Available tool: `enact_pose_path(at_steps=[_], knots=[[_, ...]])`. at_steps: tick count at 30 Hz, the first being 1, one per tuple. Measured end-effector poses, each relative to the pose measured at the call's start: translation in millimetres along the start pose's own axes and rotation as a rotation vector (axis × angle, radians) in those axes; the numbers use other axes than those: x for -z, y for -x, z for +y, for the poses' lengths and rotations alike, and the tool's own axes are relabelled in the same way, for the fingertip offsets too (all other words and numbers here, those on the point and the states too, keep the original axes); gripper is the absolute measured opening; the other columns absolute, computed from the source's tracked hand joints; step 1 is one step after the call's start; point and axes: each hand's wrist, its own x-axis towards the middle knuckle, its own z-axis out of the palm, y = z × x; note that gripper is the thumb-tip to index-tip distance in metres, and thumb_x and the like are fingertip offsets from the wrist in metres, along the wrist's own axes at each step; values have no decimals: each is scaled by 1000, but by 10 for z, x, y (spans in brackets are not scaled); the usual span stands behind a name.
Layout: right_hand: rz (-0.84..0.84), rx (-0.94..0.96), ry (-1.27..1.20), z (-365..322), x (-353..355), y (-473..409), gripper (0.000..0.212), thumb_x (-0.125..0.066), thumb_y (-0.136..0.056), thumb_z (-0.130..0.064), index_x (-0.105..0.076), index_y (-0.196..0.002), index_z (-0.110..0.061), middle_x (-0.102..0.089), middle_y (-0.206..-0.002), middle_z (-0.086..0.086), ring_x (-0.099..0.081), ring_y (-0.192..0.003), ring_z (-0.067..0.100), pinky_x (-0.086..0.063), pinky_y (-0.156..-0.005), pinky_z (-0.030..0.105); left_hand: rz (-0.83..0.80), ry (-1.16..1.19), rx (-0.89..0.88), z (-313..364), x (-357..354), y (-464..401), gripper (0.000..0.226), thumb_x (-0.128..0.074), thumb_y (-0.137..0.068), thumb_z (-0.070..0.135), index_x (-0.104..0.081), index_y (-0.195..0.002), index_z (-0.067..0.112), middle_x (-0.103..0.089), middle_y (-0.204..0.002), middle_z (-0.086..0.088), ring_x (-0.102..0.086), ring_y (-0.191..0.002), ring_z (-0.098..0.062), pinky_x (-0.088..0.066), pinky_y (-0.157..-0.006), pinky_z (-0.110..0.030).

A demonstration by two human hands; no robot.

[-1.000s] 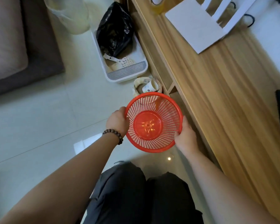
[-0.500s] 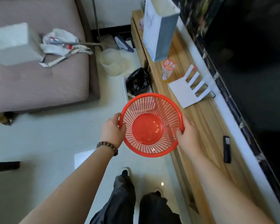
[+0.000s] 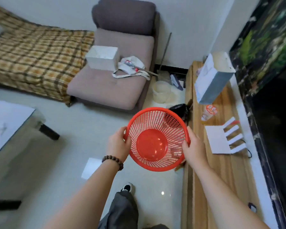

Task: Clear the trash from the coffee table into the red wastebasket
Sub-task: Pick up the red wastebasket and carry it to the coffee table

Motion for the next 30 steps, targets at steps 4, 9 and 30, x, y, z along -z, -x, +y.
enact_pose_path(at_steps=[4,9,30], knots=[[-124,168,42,-384,-385,95,55,-47,-87,-3,-40,-140,-16,-56,-130,10,-51,-119,25,-39,-100,29,152,-41,131,-457,433,414,30,-53,-87,27,-58,-116,21,-64,-79,3,-60,-71,-19,-49,-64,-32],[-332,361,45,-1053,-1037,365,50,-44,-87,-5,-45,-135,-20,-59,-115,6,-56,-106,23,-39,-86,23,369,-30,310,-1022,1115,1005,28,-55,-86,25,-60,-114,22,-65,-79,3,-61,-71,-19,-52,-65,-36],[-828,810,81,-4141,-4189,2296,58,-46,-83,-1,-41,-140,-13,-55,-128,16,-51,-116,30,-39,-95,30,942,-31,824,-3523,3804,2490,18,-55,-82,12,-63,-95,21,-56,-61,9,-56,-60,-18,-43,-55,-29]])
